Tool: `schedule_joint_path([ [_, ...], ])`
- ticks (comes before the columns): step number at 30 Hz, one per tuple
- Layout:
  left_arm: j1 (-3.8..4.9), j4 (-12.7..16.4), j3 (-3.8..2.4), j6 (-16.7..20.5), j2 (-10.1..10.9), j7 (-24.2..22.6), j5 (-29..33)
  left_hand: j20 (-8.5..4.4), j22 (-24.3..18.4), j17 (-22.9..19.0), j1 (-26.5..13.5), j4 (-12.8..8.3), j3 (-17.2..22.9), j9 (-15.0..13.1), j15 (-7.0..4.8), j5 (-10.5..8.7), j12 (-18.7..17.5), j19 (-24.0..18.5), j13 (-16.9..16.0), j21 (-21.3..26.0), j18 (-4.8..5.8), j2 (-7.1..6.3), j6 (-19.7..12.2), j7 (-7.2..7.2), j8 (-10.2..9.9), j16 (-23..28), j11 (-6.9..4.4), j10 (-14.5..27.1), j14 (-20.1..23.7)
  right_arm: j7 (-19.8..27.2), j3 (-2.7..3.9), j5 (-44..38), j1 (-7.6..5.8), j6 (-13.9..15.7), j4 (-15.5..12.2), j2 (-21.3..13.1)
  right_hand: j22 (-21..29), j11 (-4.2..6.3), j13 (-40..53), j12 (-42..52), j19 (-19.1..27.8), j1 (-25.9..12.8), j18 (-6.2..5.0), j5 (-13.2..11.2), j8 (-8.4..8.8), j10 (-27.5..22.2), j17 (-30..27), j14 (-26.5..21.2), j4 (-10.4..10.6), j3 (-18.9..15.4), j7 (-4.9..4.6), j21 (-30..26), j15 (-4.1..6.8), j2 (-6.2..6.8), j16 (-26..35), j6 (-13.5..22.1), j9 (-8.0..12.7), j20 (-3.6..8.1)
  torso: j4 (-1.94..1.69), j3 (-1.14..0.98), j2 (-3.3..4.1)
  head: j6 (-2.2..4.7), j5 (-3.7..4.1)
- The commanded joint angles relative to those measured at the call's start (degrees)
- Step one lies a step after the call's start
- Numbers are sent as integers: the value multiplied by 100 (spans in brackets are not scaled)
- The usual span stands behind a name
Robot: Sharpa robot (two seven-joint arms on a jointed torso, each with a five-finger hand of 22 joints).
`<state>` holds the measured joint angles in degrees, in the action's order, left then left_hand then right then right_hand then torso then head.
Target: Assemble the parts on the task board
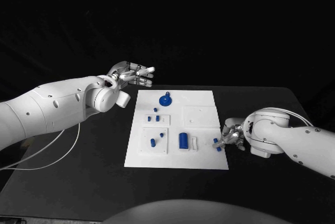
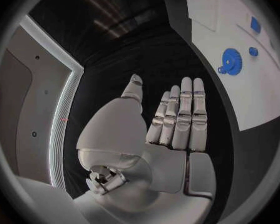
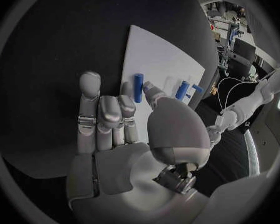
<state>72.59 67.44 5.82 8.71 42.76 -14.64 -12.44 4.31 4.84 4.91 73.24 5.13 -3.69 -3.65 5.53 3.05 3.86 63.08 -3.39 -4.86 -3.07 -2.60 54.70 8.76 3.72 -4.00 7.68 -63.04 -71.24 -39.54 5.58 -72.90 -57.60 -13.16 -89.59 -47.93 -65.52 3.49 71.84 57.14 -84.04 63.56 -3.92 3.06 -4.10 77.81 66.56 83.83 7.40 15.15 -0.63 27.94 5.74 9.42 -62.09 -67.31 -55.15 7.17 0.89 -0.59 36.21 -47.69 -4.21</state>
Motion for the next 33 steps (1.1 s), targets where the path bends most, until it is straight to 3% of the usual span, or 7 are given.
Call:
schedule_joint_path([
  [1,-1,16,-4,-219,-7,36,-10,20,-8,-8,11,28,5,-7,14,-35,-20,15,-8,21,81,-64,10,27,-3,20,5,33,14,-240,-81,-317,72,-189,57,76,-4,-9,5,-15,-226,36,82,-29,37,-21,11,-3,-46,104,14,-33,32,-3,28,65,-15,29,-2,-1,0,-9,-3],
  [13,-1,15,-2,-323,-8,103,-40,23,-11,-9,-10,70,11,-7,17,-35,-22,8,-7,25,81,-50,24,45,-2,20,10,39,20,-193,-203,-531,137,-134,151,239,-1,-22,2,-45,-222,232,88,-6,59,-58,4,-2,-564,792,-13,-53,20,-135,56,224,304,18,-1,4,-3,-33,-10],
  [19,-1,13,-1,-346,-11,119,-43,23,-11,-9,-14,79,10,-7,17,-35,-22,9,-7,25,81,-48,20,46,-3,20,11,39,21,-140,-252,-562,166,-143,195,291,-10,-105,-20,-31,-220,-33,24,375,53,-116,-19,-4,-988,1035,-146,-75,-39,-233,64,449,1279,-44,0,3,-4,-41,-17],
  [21,-1,12,-1,-348,-11,124,-44,23,-11,-9,-14,79,10,-7,17,-35,-22,9,-7,25,81,-48,20,46,-3,20,11,39,21,-116,-261,-567,171,-154,200,296,-10,-179,-31,-27,-218,-87,-20,525,59,-144,-31,-5,-1090,1101,-273,-92,-95,-248,70,666,2019,-100,0,4,-3,-40,-19],
  [23,-1,11,0,-350,-12,128,-46,23,-11,-9,-14,79,10,-7,17,-35,-22,9,-7,25,81,-48,20,46,-3,20,11,39,21,-94,-268,-571,173,-162,200,296,-16,-190,-59,-57,-218,-51,-41,841,61,-173,-35,-8,-1214,1158,-317,-92,-105,-304,73,705,2358,-111,1,4,-3,-38,-20],
  [27,-1,11,0,-363,-14,141,-55,23,-11,-9,-14,79,10,-7,17,-35,-22,9,-7,25,81,-48,20,46,-3,20,11,39,21,-42,-278,-515,178,-153,188,291,-49,-203,-92,-87,-208,-67,-74,2217,59,-242,-43,-25,-1775,1749,-408,-94,-109,-472,86,679,3044,-116,1,3,-4,-39,-28],
  [33,-1,12,1,-407,-10,165,-70,25,-12,-8,-4,88,11,-6,18,-35,-22,6,-7,25,81,-37,-5,50,-4,21,12,41,23,42,-282,-221,191,-24,130,275,-185,-210,-107,-53,-183,-143,-116,2639,57,-228,-22,-37,-2242,2314,-452,-25,-112,-590,69,564,3631,-121,0,-5,0,-36,-46],
])
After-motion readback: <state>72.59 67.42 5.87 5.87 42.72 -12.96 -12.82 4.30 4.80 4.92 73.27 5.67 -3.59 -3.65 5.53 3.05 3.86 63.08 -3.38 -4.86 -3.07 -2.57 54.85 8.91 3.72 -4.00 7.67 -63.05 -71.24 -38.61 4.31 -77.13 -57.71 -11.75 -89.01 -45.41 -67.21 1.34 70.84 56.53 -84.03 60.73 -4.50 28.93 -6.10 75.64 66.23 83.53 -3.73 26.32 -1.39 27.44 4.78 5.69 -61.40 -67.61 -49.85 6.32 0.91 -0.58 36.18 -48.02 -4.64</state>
